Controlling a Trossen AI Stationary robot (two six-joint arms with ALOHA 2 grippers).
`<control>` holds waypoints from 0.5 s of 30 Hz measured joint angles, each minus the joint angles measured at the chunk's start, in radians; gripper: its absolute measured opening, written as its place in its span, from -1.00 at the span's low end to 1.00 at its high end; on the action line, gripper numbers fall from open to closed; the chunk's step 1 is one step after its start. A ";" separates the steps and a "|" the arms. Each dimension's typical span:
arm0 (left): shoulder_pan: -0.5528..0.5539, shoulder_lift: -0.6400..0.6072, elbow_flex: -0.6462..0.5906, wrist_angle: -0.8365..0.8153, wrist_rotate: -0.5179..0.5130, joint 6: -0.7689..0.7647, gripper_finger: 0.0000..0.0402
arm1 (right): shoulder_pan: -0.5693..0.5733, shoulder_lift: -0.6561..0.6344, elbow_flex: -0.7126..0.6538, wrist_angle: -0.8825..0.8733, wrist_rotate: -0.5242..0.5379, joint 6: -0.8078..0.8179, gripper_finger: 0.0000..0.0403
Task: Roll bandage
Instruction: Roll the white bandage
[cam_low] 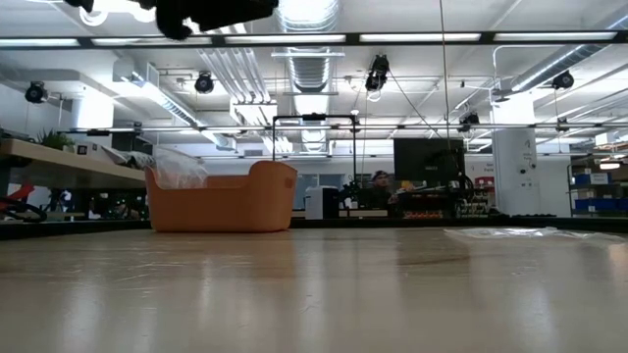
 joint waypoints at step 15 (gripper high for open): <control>0.015 0.143 -0.007 0.634 -0.203 1.266 0.36 | -0.115 0.003 0.000 0.005 0.125 0.270 -0.53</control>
